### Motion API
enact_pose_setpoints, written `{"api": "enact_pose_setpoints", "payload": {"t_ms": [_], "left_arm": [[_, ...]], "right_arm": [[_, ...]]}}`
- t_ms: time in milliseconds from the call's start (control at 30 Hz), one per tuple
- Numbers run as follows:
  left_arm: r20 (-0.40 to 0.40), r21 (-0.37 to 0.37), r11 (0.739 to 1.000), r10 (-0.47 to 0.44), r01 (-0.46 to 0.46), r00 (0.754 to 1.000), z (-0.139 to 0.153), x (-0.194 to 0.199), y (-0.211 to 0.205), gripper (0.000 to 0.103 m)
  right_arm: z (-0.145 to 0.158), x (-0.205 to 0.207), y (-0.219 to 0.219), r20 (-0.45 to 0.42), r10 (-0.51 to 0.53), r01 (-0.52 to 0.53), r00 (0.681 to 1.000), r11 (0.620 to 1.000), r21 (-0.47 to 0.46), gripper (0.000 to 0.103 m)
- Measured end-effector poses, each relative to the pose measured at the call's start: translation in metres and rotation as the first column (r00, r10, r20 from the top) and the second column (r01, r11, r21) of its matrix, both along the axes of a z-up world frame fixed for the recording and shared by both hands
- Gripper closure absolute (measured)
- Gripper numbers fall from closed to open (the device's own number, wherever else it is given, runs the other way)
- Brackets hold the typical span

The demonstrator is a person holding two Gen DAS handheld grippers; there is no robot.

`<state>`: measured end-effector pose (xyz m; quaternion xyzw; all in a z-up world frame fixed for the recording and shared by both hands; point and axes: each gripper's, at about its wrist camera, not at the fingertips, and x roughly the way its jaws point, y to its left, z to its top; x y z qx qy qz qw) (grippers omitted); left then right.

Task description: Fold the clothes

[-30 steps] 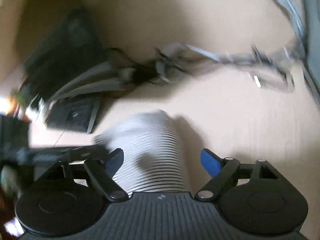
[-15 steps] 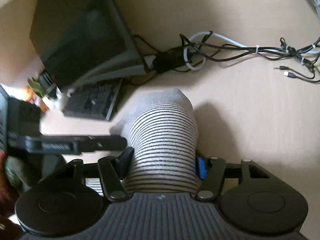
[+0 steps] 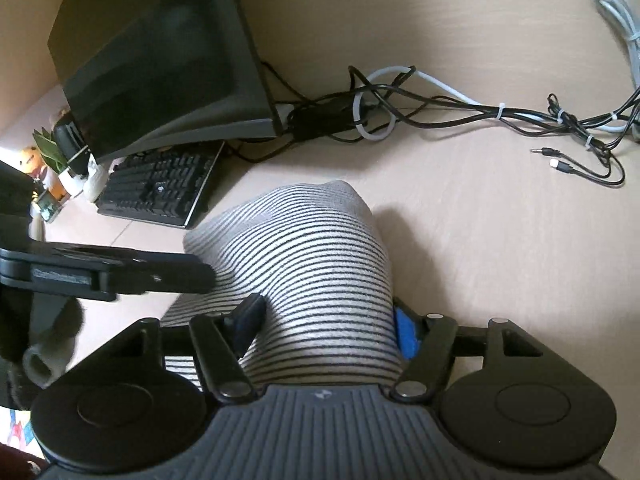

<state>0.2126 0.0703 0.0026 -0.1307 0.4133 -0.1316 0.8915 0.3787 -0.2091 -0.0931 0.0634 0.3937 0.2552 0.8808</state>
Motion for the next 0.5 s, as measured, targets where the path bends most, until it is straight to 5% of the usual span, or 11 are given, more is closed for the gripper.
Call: {"api": "enact_pose_setpoints", "payload": {"t_ms": [500], "left_arm": [[0.006, 0.004, 1.0, -0.031, 0.031, 0.999, 0.009, -0.019, 0.013, 0.02]], "right_arm": [[0.01, -0.014, 0.015, 0.063, -0.051, 0.059, 0.997, 0.991, -0.122, 0.035]]}}
